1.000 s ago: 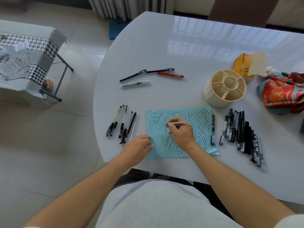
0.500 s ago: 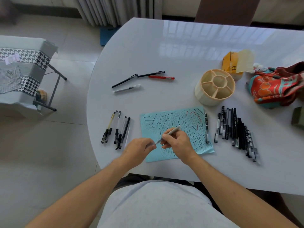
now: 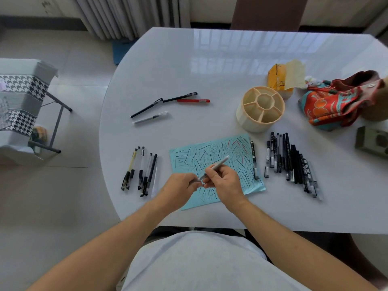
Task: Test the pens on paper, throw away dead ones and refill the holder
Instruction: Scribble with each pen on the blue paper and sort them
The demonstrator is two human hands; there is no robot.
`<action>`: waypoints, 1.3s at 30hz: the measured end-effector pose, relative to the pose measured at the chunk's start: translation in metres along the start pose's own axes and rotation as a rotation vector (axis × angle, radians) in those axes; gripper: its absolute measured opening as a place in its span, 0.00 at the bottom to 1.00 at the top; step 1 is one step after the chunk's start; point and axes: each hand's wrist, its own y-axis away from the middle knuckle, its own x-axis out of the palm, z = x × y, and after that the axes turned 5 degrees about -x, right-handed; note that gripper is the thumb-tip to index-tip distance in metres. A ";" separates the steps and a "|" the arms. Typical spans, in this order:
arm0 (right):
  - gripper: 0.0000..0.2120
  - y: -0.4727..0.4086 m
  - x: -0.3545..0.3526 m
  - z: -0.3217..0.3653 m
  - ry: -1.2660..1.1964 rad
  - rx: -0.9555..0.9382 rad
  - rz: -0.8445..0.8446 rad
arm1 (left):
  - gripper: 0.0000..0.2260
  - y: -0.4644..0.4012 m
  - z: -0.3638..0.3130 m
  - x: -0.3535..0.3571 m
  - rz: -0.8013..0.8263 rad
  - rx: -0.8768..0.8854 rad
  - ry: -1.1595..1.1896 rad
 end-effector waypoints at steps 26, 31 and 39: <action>0.06 0.004 -0.004 -0.003 0.010 0.001 -0.106 | 0.09 -0.014 -0.011 0.007 0.033 0.017 0.055; 0.09 -0.011 -0.022 -0.002 0.078 0.106 -0.074 | 0.06 -0.013 -0.004 0.010 0.063 0.012 0.084; 0.10 -0.075 -0.107 0.007 1.097 0.133 -0.093 | 0.20 -0.010 0.045 0.008 0.011 0.072 -0.319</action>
